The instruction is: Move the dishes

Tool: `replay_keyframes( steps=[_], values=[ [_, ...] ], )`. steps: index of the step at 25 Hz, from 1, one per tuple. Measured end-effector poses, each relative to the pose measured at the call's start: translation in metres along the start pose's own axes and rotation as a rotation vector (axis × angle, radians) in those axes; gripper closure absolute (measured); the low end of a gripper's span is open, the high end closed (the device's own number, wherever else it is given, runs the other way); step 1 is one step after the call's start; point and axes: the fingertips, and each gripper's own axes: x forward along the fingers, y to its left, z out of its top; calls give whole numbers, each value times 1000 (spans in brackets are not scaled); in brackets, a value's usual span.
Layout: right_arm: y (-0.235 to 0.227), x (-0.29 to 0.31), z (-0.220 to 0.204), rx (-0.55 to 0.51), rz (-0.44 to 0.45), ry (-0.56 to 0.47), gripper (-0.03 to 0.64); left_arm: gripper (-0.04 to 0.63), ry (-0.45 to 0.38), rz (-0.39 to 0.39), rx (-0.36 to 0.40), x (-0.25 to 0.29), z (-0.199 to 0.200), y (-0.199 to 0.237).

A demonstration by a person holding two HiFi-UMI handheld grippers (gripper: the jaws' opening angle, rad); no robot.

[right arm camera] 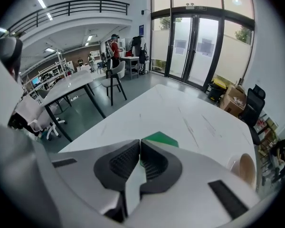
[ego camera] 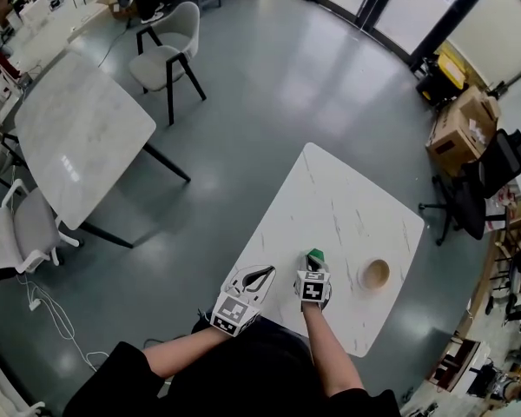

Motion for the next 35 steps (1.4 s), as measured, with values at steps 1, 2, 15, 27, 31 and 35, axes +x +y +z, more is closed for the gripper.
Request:
replay_keyframes(
  steps=[1,2,15,27,31,35],
  values=[
    [2,1,0,8,3,4,594,578,3,6,-10,-2,1,5],
    [4,2,0,14,4,7,594,578,6,9,-17,-4,1,9],
    [16,-16,21,79,6,-32,592,578,6,-52,-46,2,9,18],
    [-39,-71,3,183,-81,-127,592,578,27,-133,-65,29,-9,-9],
    [-77,-93,-20,221,-133,-145,592,578,54,-140,-52,39,-21,-36],
    [-128,-113,-47,284,-204,-157,592,578,74,-163,-29,58,-21,-69]
  ],
)
